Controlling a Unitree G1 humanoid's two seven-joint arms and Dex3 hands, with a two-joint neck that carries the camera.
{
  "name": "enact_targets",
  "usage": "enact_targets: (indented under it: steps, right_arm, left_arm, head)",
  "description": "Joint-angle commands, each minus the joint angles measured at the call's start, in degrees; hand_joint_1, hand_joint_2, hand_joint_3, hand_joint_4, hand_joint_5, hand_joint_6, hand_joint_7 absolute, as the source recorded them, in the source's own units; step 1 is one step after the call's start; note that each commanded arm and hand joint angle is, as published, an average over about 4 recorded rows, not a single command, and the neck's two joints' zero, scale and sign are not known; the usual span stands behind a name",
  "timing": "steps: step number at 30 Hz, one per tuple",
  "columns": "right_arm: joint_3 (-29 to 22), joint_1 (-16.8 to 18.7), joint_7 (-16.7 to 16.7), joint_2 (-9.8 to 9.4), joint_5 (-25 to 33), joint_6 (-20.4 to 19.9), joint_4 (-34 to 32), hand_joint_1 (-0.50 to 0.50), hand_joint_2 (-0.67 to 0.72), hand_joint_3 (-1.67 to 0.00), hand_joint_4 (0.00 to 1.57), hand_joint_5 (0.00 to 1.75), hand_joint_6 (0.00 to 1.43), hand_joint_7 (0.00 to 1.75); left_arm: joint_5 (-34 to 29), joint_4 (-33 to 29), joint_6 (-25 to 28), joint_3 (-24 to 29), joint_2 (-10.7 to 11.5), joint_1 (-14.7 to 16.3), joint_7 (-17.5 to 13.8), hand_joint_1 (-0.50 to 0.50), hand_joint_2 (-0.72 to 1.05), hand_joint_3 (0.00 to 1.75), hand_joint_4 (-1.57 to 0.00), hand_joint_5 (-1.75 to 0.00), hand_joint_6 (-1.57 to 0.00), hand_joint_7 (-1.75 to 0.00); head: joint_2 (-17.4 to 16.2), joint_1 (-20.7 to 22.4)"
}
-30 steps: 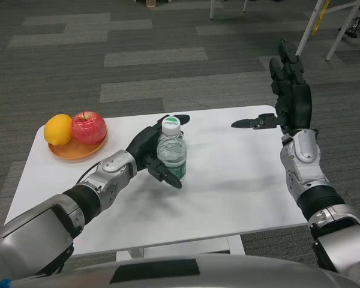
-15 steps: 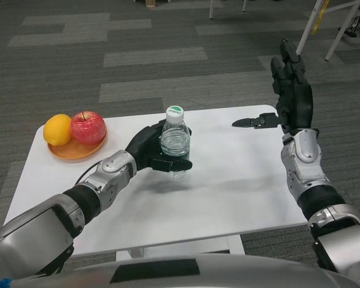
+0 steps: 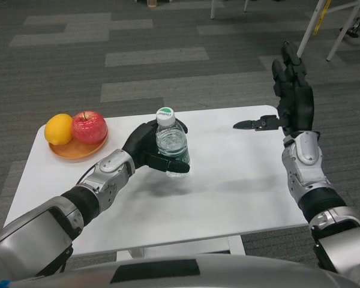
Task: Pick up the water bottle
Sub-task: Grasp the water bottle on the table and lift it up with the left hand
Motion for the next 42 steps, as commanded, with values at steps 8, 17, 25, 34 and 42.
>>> enact_targets:
  steps: [8,17,25,34,42]
  right_arm:
    - [-1.10,1.17,-0.22,0.29,0.06,-0.61,-0.42,-0.17,0.03,-0.08,0.00,0.00,0.00,0.07]
    - [-1.23,1.30,-0.22,0.20,0.06,-0.61,0.30,-0.17,0.03,-0.08,0.00,0.00,0.00,0.07]
    - [-0.95,1.32,-0.22,-0.08,0.09,-0.61,0.55,-0.17,0.03,-0.08,0.00,0.00,0.00,0.07]
    - [-0.44,1.61,-0.22,-0.17,0.11,-0.69,0.11,-0.17,0.06,-0.08,0.00,0.00,0.00,0.07]
    - [-0.42,2.00,-0.22,-0.41,0.15,-0.69,-0.64,-0.17,0.03,-0.08,0.00,0.00,0.00,0.07]
  left_arm:
    - [8.83,-21.68,11.24,14.15,4.17,3.44,0.03,0.50,0.60,0.31,-0.53,-1.75,-0.84,-1.61]
    - [12.46,-36.90,22.14,22.34,5.57,4.38,0.03,0.50,0.60,0.31,-0.54,-1.75,-0.84,-1.61]
    - [12.90,-45.47,26.63,27.07,7.09,4.82,0.07,0.50,0.60,0.35,-0.53,-1.75,-0.86,-1.61]
    - [14.90,-51.36,30.16,30.10,8.14,5.59,0.07,0.50,0.69,0.35,-0.52,-1.75,-0.86,-1.61]
    - [16.08,-53.93,31.33,32.41,8.21,7.09,0.07,0.50,0.69,0.35,-0.52,-1.75,-0.89,-1.61]
  head:
    - [2.21,1.37]
    - [5.62,3.37]
    - [8.09,3.93]
    - [10.36,4.29]
    - [11.43,5.23]
